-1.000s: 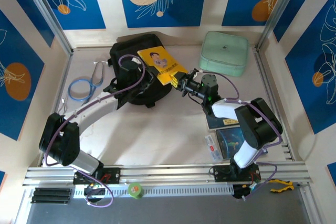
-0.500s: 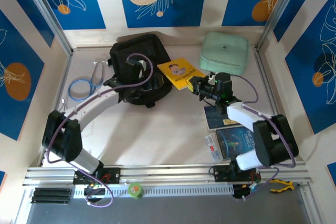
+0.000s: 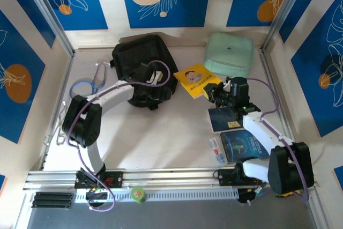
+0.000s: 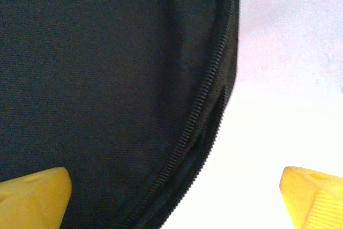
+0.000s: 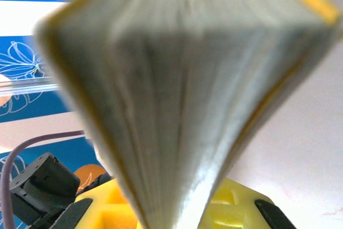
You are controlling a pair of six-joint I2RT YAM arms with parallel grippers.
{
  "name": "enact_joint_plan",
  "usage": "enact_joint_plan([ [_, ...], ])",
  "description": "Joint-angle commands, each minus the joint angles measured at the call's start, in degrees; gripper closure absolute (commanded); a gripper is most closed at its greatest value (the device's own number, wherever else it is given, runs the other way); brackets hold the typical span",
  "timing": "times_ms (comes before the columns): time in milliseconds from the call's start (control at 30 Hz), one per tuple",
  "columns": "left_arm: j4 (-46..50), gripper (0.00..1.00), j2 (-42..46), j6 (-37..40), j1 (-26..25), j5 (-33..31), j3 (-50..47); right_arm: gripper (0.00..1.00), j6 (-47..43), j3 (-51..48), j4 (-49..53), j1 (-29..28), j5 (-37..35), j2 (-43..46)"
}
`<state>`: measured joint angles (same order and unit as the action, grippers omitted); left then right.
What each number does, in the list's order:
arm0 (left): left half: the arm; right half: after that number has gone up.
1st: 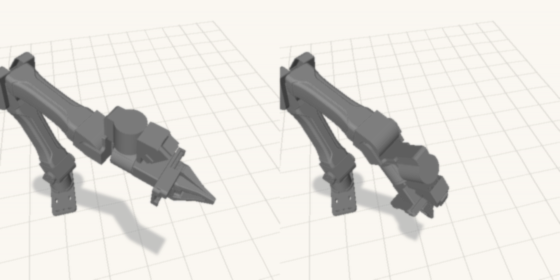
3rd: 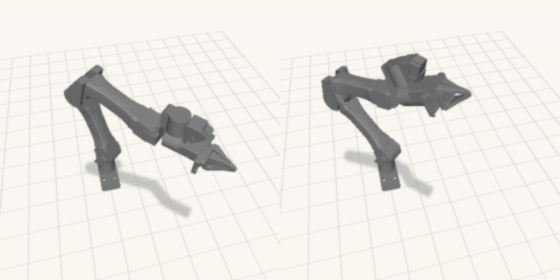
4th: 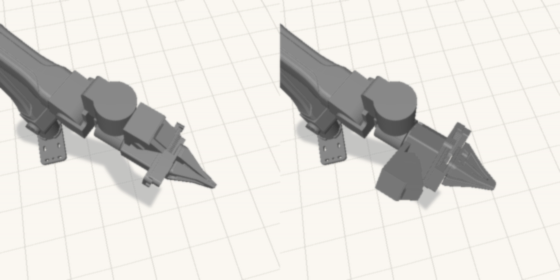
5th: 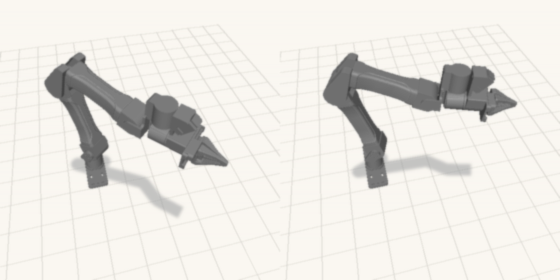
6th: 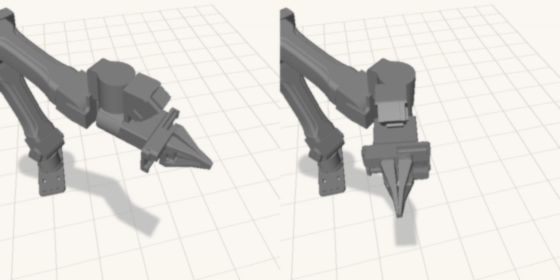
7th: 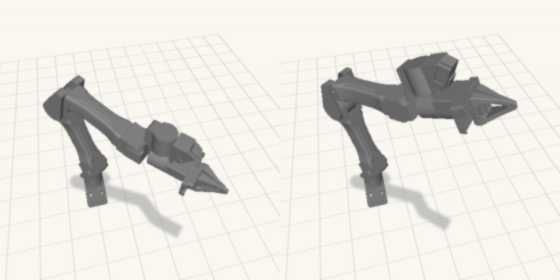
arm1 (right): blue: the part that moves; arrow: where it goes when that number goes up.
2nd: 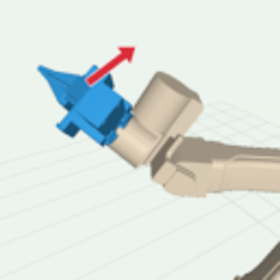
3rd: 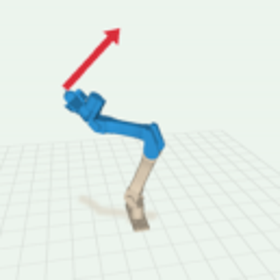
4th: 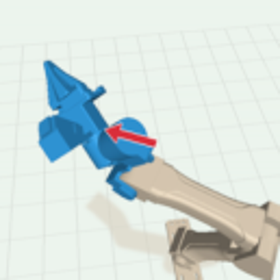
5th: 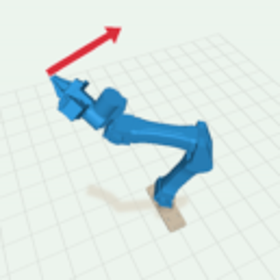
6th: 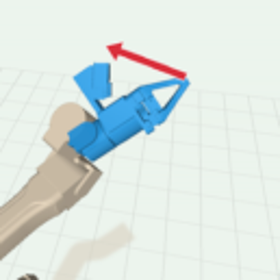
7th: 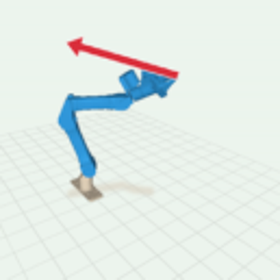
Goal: Pack books, pencil case, and school supplies into a backpack
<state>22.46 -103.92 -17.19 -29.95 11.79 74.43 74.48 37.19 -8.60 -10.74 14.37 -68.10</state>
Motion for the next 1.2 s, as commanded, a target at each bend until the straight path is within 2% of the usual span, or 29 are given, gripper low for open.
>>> enact_joint_plan([
  [0, 1.6, 0.02, -1.5, 3.2, -1.2, 6.0, -1.1, 0.92, -2.1, -0.5, -0.3, 0.6, 0.7, 1.4],
  [100, 1.4, 0.04, -1.2, 2.6, -3.6, 7.9, -2.7, 0.91, -2.1, -0.7, 0.4, 0.9, 0.7, 1.5],
  [500, 4.8, 0.11, 1.7, -3.5, -15.1, 5.7, -1.7, 0.90, -2.6, -1.9, 3.4, 5.7, 1.6, 4.0],
  [700, 13.4, 0.11, 4.2, 1.1, -14.7, -2.9, 5.8, 0.91, -6.3, -0.2, 9.3, 7.8, 0.4, 7.0],
  [933, 21.0, 0.16, 3.5, 10.3, -12.0, -7.6, 9.6, 0.91, -7.1, -0.8, 11.2, 7.8, -0.4, 9.0],
  [1000, 22.2, 0.23, 2.0, 11.0, -12.1, -8.2, 11.2, 0.91, -7.2, -1.0, 11.4, 7.8, -0.6, 9.1],
  [1100, 22.0, 0.37, -0.7, 9.7, -12.1, -4.7, 13.5, 0.90, -7.2, -1.1, 11.4, 7.7, -0.6, 8.8],
  [1167, 20.7, 0.44, -2.1, 9.0, -12.1, -3.7, 14.1, 0.91, -7.0, -1.2, 11.4, 7.7, -0.6, 8.7],
])
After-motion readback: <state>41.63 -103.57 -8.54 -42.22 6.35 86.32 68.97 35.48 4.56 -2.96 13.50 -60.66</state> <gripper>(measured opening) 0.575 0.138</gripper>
